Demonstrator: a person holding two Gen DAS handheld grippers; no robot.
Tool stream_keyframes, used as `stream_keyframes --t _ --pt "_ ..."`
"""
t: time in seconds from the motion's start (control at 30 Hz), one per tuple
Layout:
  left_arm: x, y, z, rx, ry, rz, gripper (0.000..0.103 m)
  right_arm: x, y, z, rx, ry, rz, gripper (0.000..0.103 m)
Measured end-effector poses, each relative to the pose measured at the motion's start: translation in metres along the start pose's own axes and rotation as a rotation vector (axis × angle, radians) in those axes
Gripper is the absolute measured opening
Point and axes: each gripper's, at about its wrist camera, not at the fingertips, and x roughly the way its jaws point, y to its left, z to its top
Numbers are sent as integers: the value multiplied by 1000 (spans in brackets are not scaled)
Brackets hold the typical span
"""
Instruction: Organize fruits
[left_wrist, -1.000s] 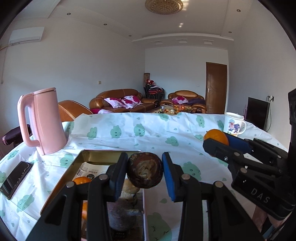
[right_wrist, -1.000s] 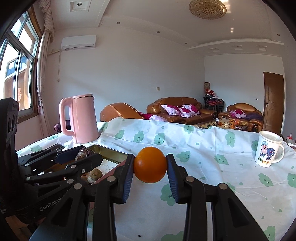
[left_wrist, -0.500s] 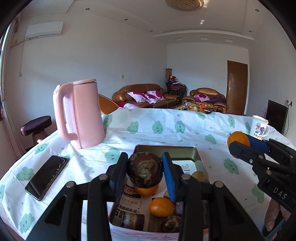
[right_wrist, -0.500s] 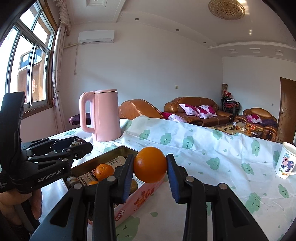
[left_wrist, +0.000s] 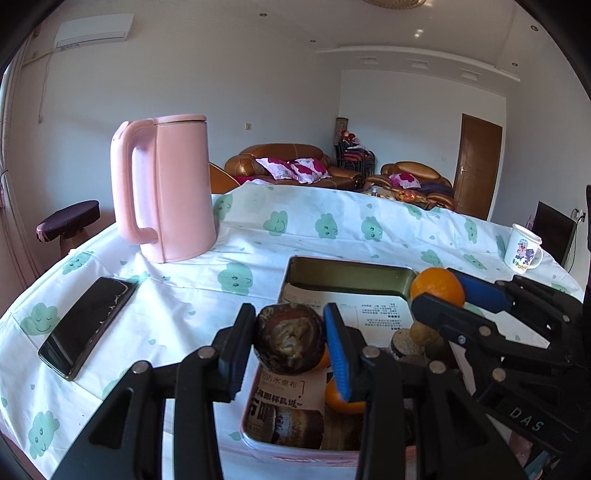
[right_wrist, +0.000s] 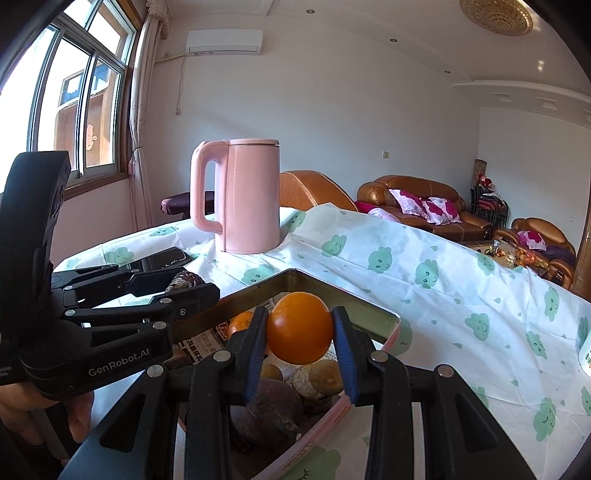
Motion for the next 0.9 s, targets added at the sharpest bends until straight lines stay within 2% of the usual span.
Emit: stream_keyframes --t 0.23,0.3,0.33,0.4,0.5,0.57,0.63,0.9 --pt "9 1 -6 -2 39 -5 42 20 -4 -3 26 89 37 37" --pt "6 1 -7 2 33 -2 57 22 -5 -4 33 111 52 40" --pt "4 0 -7 4 25 1 61 21 -5 -5 36 114 52 48" --pt "-1 0 -6 8 5 26 69 18 -7 -6 50 114 72 55" --pt "-6 4 -4 -6 -16 31 76 16 -9 -9 65 128 95 55" --pt "-8 5 -3 -18 -22 32 78 17 -11 -11 77 144 121 55" --pt "-9 6 -3 -22 -27 36 78 19 -13 -11 90 155 105 55" --pt "-14 3 -4 -18 -37 25 78 1 -23 -12 132 72 66 59"
